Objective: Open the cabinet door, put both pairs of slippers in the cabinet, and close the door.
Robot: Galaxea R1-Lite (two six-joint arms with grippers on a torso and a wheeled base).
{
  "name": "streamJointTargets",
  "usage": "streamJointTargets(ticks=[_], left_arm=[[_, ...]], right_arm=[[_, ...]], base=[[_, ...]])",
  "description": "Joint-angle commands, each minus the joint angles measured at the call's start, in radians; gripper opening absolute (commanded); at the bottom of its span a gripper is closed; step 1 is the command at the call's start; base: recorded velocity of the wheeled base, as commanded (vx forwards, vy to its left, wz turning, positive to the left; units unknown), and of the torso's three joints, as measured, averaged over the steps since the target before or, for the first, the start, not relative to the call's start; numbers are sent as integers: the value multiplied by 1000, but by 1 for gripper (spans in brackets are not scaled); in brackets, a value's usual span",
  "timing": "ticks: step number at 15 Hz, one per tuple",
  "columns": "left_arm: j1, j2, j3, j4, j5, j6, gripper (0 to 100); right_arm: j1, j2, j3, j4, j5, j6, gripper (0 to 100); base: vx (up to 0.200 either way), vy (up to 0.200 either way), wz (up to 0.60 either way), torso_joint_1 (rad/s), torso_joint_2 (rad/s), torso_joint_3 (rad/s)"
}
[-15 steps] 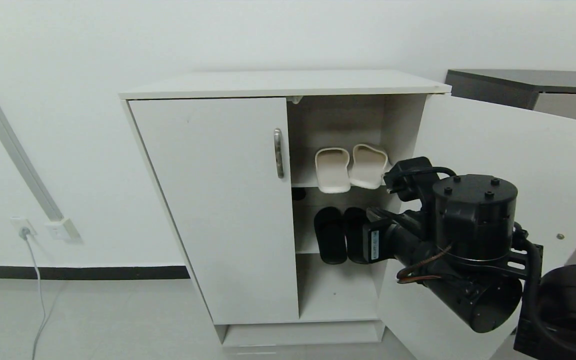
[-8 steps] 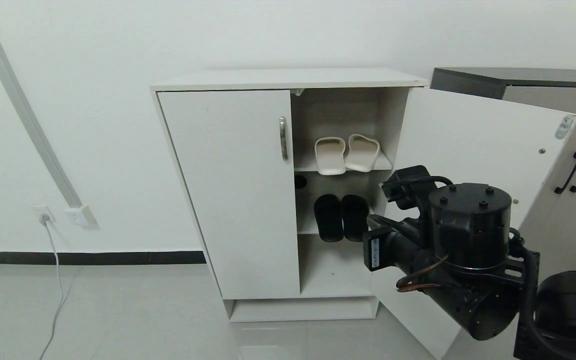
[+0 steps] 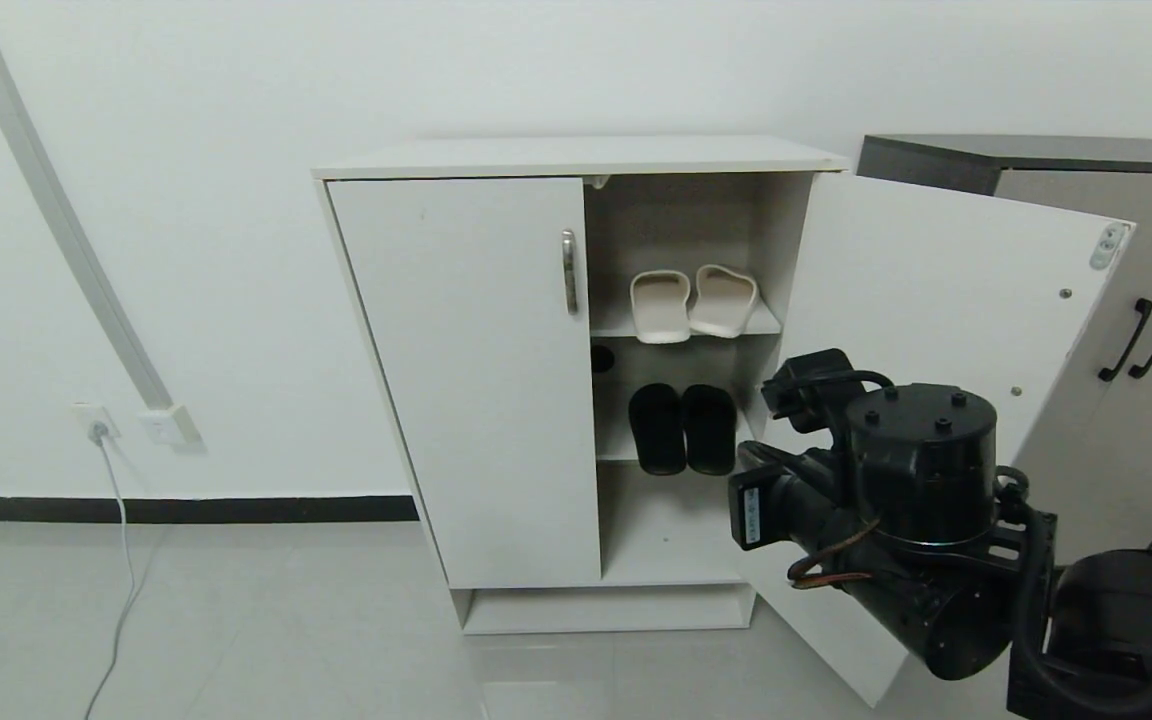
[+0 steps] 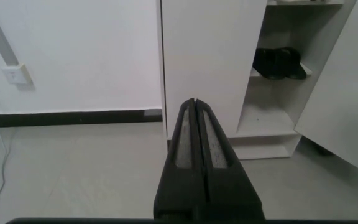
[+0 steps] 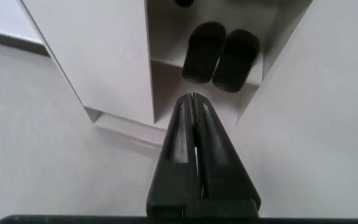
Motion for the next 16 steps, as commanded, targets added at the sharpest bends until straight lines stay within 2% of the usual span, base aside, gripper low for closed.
streamJointTargets(ticks=[1, 14, 16], left_arm=[[0, 1, 0, 0, 1, 0, 0], [0, 1, 0, 0, 1, -1, 0], [0, 1, 0, 0, 1, -1, 0]], right_arm=[[-2, 13, 0, -1, 1, 0, 0], [-16, 43, -1, -4, 1, 0, 0], [-16, 44, 0, -4, -1, -2, 0]], base=[[0, 0, 0, 0, 0, 0], [0, 0, 0, 0, 0, 0], [0, 0, 0, 17, -237, -249]])
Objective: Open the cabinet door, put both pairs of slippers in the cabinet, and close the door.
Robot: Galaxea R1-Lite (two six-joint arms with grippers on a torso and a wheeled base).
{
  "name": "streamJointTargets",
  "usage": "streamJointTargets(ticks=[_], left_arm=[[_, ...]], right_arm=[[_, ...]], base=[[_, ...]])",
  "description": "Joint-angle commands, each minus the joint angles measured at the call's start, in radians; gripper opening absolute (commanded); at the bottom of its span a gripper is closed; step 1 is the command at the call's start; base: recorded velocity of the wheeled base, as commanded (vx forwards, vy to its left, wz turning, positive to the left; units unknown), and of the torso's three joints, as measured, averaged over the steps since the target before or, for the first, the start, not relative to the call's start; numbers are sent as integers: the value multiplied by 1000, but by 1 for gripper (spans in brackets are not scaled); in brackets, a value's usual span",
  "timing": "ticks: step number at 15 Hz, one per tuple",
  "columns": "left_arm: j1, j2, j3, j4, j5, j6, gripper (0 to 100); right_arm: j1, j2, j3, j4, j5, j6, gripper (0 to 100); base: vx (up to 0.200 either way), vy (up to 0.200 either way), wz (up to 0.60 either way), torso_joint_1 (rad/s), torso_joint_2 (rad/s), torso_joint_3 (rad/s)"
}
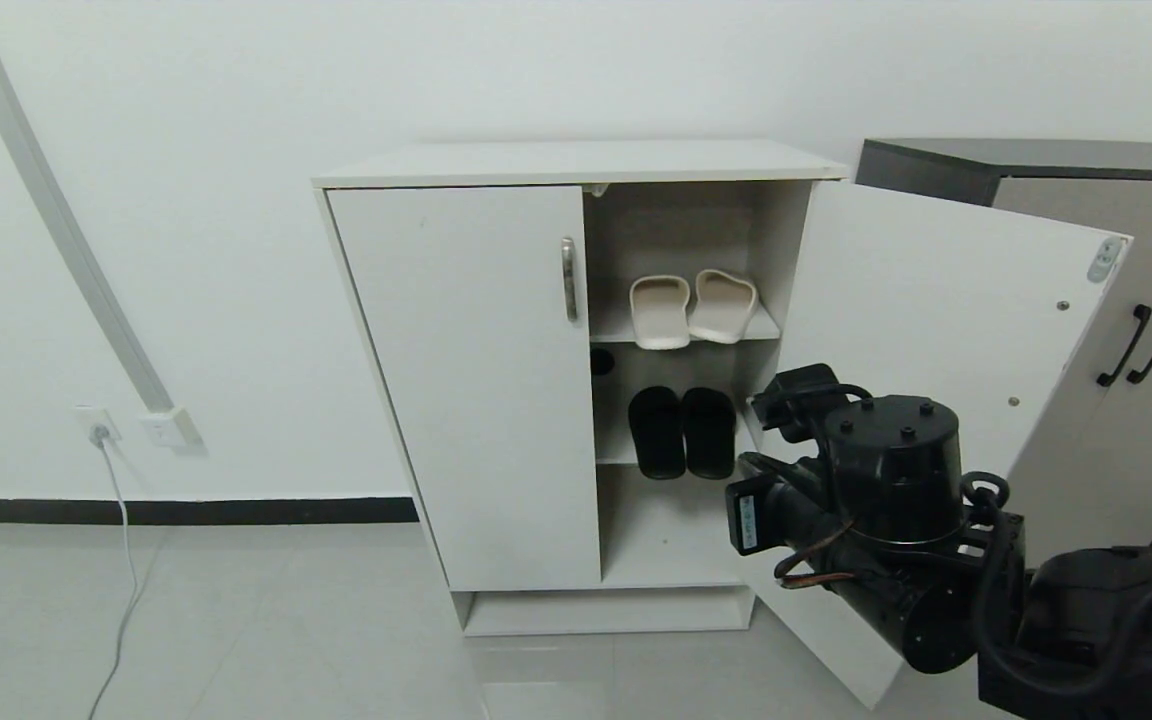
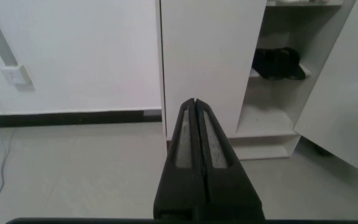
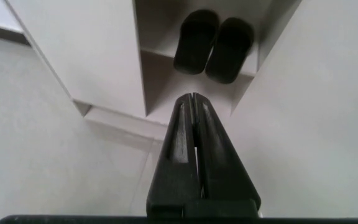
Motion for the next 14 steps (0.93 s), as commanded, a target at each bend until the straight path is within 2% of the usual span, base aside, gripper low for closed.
streamJointTargets(ticks=[1, 6, 14], left_arm=[[0, 1, 0, 1, 1, 0, 0], [0, 1, 0, 1, 1, -2, 0], [1, 1, 0, 1, 1, -2, 0]], right_arm=[[1, 4, -3, -1, 0, 0, 0], [-2, 10, -5, -3, -1, -2, 0], [-2, 11, -5, -1, -3, -3, 0]], base=[[0, 0, 0, 32, -388, -320], [0, 0, 0, 75, -438, -351], [0, 0, 0, 145, -471, -330]])
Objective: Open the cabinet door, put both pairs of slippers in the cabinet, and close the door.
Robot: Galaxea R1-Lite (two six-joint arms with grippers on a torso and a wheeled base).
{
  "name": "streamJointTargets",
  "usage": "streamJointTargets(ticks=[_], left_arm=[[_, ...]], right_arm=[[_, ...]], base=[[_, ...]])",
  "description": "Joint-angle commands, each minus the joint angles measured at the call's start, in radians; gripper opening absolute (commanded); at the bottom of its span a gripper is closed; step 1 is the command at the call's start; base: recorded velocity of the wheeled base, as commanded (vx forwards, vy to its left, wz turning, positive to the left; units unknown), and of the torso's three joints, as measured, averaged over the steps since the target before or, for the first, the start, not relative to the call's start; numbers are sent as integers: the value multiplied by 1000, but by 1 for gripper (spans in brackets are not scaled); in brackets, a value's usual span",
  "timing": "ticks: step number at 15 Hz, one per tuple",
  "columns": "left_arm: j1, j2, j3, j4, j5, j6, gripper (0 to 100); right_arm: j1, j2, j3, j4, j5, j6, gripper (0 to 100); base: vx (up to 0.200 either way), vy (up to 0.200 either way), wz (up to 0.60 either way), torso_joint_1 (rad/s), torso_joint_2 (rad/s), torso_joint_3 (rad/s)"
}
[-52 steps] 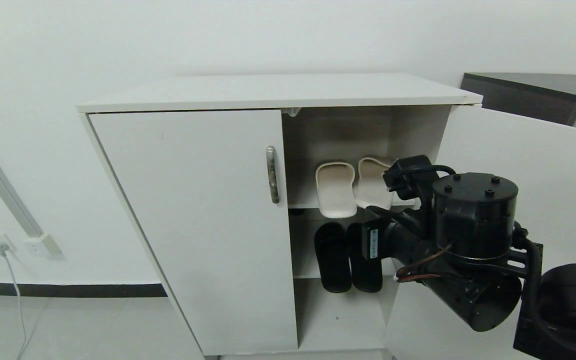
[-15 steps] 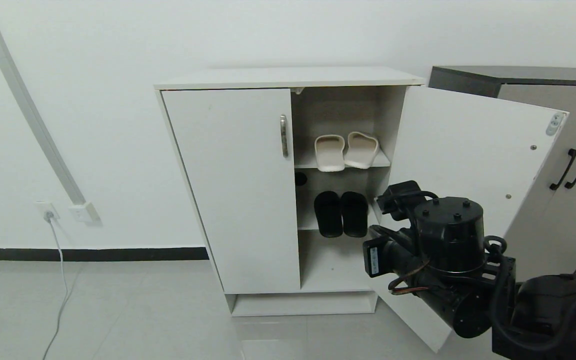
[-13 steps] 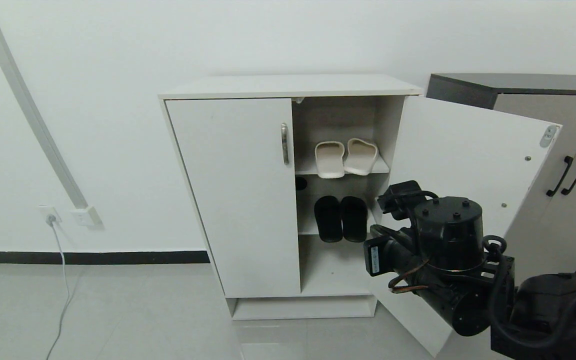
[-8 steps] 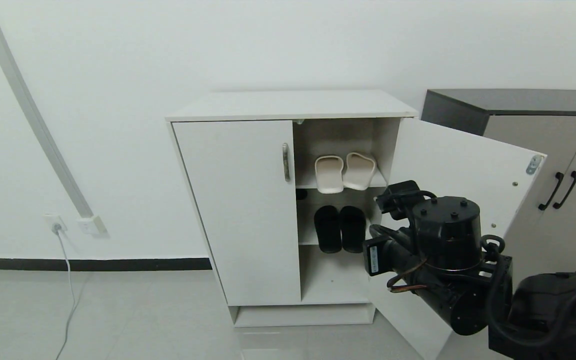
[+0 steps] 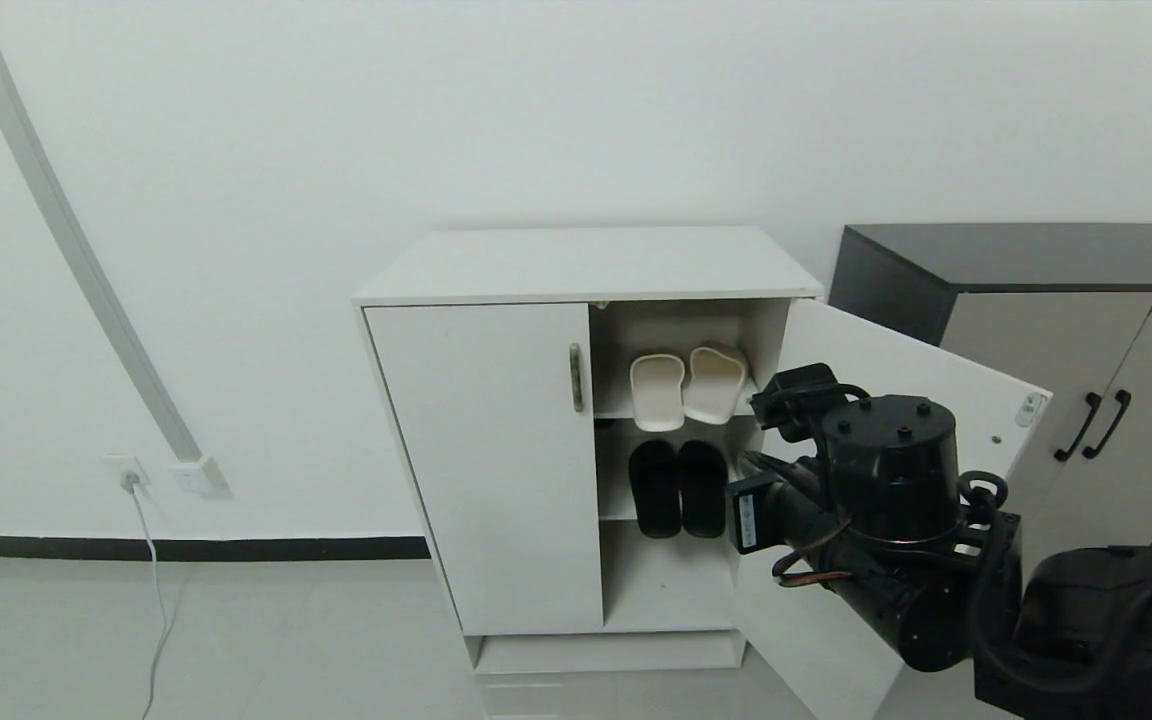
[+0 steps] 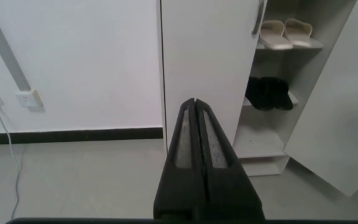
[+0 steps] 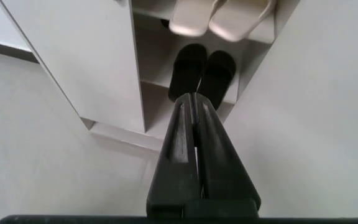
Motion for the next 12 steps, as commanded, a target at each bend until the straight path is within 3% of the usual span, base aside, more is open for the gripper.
streamJointTargets(ticks=[1, 12], left_arm=[[1, 1, 0, 0, 0, 0, 0], [0, 1, 0, 0, 0, -2, 0]], right_arm=[[0, 2, 0, 0, 0, 0, 0], [-4, 11, 3, 0, 1, 1, 0]], base=[[0, 0, 0, 178, -496, -325], [0, 0, 0, 214, -533, -322]])
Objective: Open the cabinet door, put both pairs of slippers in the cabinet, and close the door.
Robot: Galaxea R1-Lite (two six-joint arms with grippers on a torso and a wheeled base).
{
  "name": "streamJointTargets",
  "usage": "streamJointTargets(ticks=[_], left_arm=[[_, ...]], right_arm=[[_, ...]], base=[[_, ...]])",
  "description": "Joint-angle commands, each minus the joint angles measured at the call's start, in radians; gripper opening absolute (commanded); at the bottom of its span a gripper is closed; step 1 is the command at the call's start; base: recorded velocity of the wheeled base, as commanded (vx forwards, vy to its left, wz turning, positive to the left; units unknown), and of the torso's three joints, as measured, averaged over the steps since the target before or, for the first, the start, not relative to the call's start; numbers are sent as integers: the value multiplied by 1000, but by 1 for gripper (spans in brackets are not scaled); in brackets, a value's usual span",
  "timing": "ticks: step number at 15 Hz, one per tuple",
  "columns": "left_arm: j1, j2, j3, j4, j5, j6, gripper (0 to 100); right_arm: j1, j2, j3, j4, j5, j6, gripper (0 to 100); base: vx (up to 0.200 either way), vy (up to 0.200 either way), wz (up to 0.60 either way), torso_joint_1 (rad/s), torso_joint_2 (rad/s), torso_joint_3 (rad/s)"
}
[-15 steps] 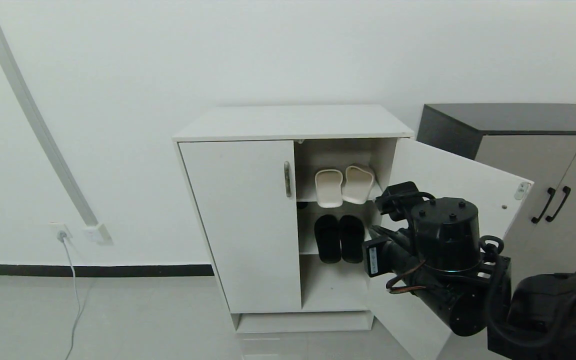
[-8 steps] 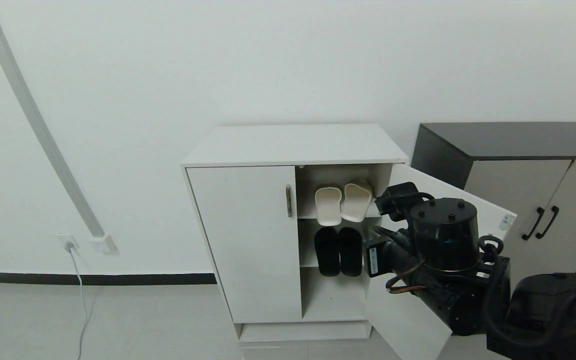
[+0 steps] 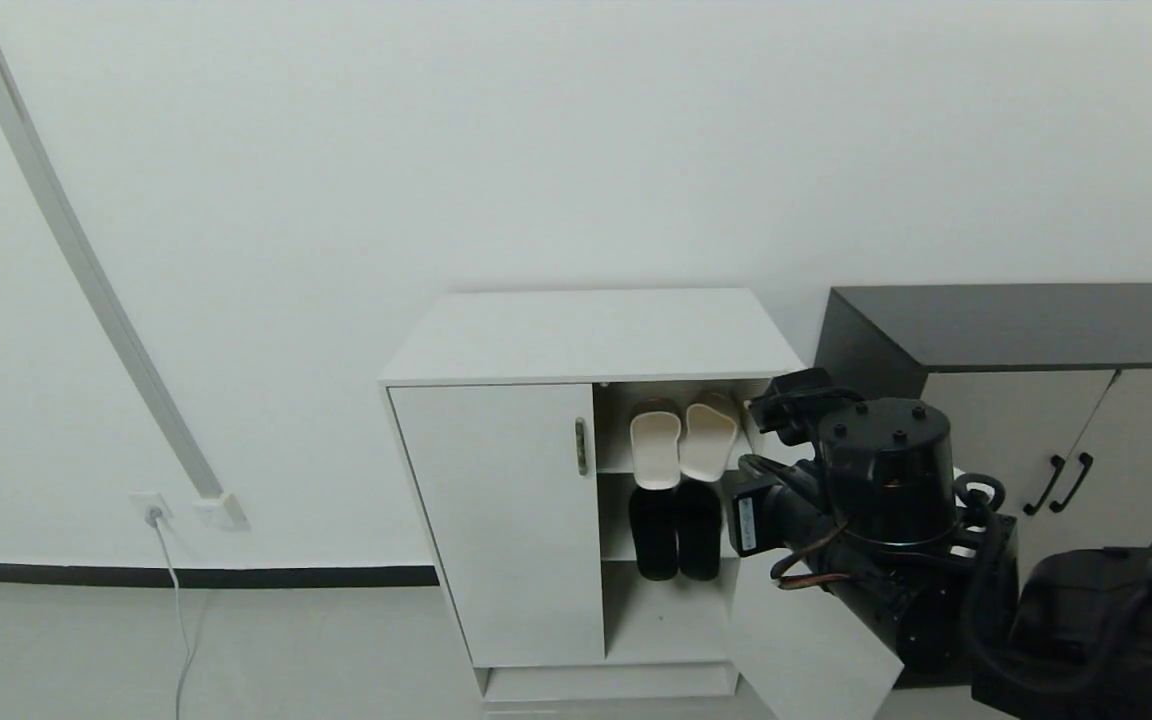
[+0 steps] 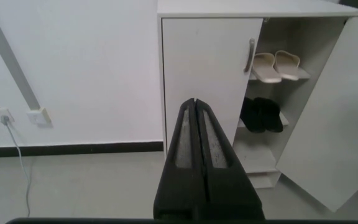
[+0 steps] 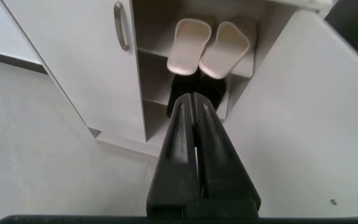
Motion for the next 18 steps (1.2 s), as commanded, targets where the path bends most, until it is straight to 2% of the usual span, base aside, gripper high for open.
streamJointTargets(ticks=[1, 8, 17, 18], left_arm=[[1, 1, 0, 0, 0, 0, 0], [1, 1, 0, 0, 0, -2, 0], [0, 1, 0, 0, 2, -2, 0], [0, 1, 0, 0, 2, -2, 0]], right_arm=[[-1, 6, 1, -1, 0, 0, 0], [-8, 6, 13, -2, 0, 2, 0], [-12, 6, 15, -1, 0, -1, 0], [-12, 6, 15, -1, 0, -1, 0]], base=[[0, 0, 0, 256, -583, -339], [0, 0, 0, 226, -506, -283], [0, 0, 0, 8, -18, -11], [0, 0, -600, 2, 2, 2]])
